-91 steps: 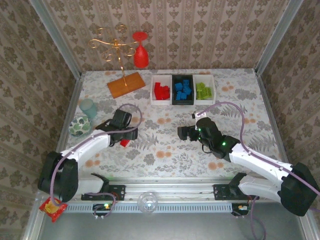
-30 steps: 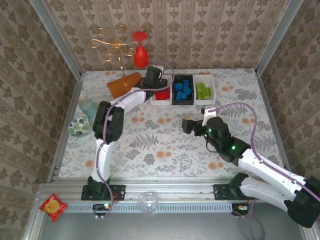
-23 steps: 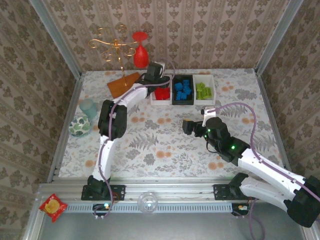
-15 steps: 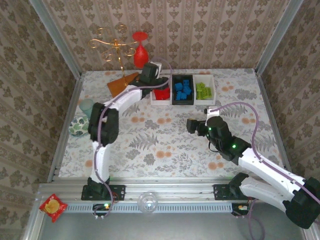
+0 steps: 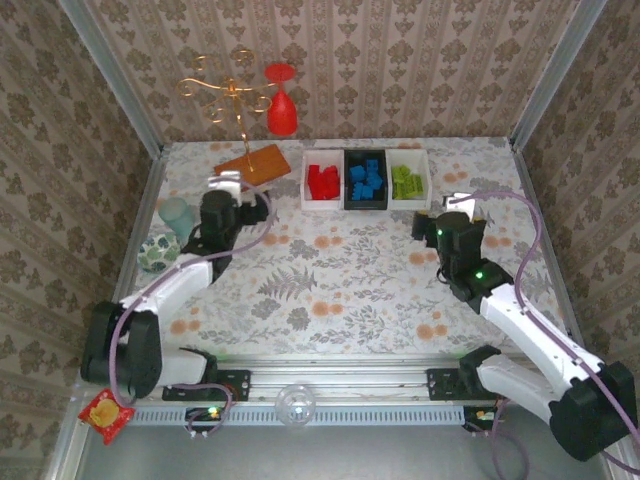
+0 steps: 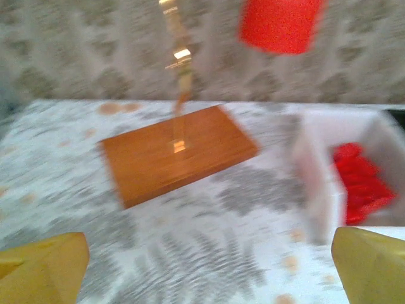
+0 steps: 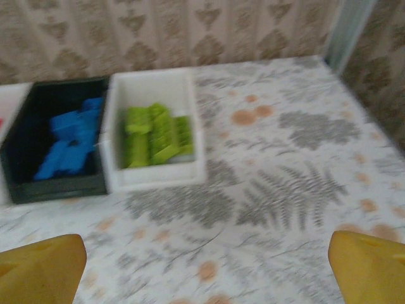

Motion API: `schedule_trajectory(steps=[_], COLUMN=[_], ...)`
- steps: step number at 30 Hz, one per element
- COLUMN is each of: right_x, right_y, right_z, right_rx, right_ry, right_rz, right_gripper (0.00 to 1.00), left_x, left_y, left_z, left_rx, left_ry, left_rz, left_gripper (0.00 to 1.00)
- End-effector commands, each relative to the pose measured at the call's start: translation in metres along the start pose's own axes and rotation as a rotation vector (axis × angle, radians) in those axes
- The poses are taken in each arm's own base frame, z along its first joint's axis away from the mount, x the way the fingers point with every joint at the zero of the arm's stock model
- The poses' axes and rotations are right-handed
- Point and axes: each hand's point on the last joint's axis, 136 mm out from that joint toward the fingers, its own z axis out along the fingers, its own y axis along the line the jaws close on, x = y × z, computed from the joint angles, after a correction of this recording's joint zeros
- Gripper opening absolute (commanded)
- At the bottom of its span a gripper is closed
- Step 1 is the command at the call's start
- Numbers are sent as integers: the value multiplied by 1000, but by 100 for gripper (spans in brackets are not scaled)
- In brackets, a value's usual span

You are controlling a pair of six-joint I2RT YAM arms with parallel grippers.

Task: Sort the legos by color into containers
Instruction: Reset both arms

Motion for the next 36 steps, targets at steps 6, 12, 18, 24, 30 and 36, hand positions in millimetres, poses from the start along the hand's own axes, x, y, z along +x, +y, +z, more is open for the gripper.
schedule_trajectory(steps=[6, 12, 18, 24, 30, 36], right_x=[2, 35, 58, 68, 61, 56], right_y=[-51, -52, -52, -40, -31, -34], right_z=[55, 80, 96, 110, 94, 82], right_rx=[231, 163, 87, -14, -97, -133], right_ry=[-72, -23, 18, 78, -3, -109], right_rz=[-60, -109, -79, -75, -46, 9], right_gripper=[100, 100, 100, 100, 100, 100], left_x=[34, 38, 48, 70, 97, 98], left_y=[94, 88, 99, 101, 95, 97], left_z=[-13, 1, 0, 2, 18, 22], left_rx=[-273, -222, -214, -181, -134, -130], left_ry=[-42, 7, 38, -11, -19, 12], left_rz=[-44, 64, 121, 144, 169, 159], left_gripper=[100, 100, 100, 100, 100, 100])
